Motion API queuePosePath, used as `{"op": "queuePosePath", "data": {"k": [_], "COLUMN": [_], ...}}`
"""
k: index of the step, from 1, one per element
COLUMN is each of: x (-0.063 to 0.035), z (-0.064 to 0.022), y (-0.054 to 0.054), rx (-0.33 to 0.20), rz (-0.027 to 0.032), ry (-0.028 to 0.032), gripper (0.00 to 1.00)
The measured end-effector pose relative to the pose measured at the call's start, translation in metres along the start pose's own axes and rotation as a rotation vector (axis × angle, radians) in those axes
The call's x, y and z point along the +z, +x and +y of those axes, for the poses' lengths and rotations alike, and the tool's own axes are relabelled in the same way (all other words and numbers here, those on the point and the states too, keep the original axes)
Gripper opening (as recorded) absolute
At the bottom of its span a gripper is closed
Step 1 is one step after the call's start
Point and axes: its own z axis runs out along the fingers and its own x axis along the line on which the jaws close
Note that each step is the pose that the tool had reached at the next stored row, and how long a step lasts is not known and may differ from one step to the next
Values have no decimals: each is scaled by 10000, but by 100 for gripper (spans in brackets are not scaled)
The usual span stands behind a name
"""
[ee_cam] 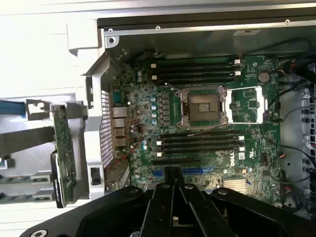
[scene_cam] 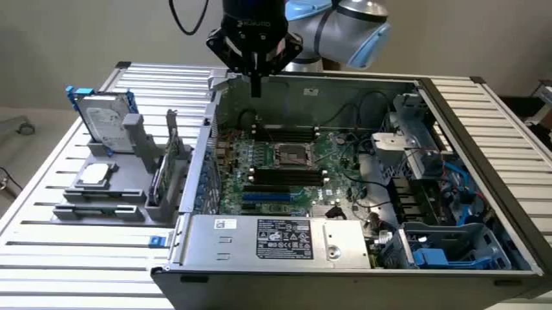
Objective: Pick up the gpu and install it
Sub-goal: 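Reach for the gpu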
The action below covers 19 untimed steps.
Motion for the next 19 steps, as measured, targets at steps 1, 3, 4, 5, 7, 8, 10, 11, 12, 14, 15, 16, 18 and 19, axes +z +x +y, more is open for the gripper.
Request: {"op": "queuePosePath", "data": {"k": [1, 3, 4, 5, 7, 8, 10, 11, 12, 14, 15, 16, 18, 19], "x": [0, 0, 0, 0, 0, 0, 0, 0, 1, 4, 5, 4, 5, 4], "z": [0, 0, 0, 0, 0, 1, 14, 32, 53, 97, 116, 126, 132, 130], "y": [0, 0, 0, 0, 0, 1, 31, 75, 123, 220, 266, 312, 402, 447], "rx": [0, 0, 0, 0, -1, 0, 0, 0, 0, 0, 0, 0, -1, -1], "rz": [0, 0, 0, -1, 0, 0, 1, 0, 0, -1, -1, -1, -11, -15], "ry": [0, 0, 0, 0, 0, 1, 0, 1, 0, 0, 0, 2, 1, 0], "gripper": [11, 11, 11, 11, 11, 11, 11, 11, 11, 11, 11, 11, 11, 11]}}
